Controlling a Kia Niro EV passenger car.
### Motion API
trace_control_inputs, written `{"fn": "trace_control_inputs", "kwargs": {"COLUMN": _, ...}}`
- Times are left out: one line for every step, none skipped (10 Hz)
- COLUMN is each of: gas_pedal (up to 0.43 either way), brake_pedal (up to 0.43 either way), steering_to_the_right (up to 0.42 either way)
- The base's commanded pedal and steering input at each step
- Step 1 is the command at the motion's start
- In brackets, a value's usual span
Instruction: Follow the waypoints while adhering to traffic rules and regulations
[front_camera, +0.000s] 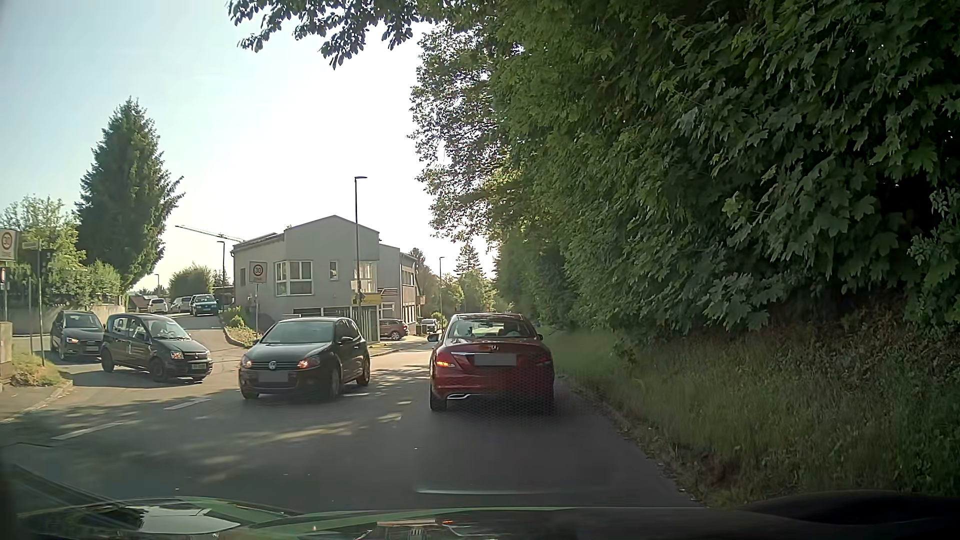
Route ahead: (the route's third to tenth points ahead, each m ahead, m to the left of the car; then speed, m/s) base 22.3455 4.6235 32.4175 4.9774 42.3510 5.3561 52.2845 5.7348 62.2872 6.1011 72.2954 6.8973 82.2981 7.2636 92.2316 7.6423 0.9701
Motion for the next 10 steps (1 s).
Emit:
{"fn": "trace_control_inputs", "kwargs": {"gas_pedal": 0.0, "brake_pedal": 0.0, "steering_to_the_right": -0.023}}
{"fn": "trace_control_inputs", "kwargs": {"gas_pedal": 0.0, "brake_pedal": 0.0, "steering_to_the_right": -0.023}}
{"fn": "trace_control_inputs", "kwargs": {"gas_pedal": 0.0, "brake_pedal": 0.0, "steering_to_the_right": -0.023}}
{"fn": "trace_control_inputs", "kwargs": {"gas_pedal": 0.0, "brake_pedal": 0.0, "steering_to_the_right": -0.023}}
{"fn": "trace_control_inputs", "kwargs": {"gas_pedal": 0.0, "brake_pedal": 0.0, "steering_to_the_right": -0.023}}
{"fn": "trace_control_inputs", "kwargs": {"gas_pedal": 0.0, "brake_pedal": 0.0, "steering_to_the_right": -0.023}}
{"fn": "trace_control_inputs", "kwargs": {"gas_pedal": 0.0, "brake_pedal": 0.0, "steering_to_the_right": -0.022}}
{"fn": "trace_control_inputs", "kwargs": {"gas_pedal": 0.0, "brake_pedal": 0.0, "steering_to_the_right": -0.022}}
{"fn": "trace_control_inputs", "kwargs": {"gas_pedal": 0.0, "brake_pedal": 0.0, "steering_to_the_right": -0.021}}
{"fn": "trace_control_inputs", "kwargs": {"gas_pedal": 0.0, "brake_pedal": 0.0, "steering_to_the_right": -0.021}}
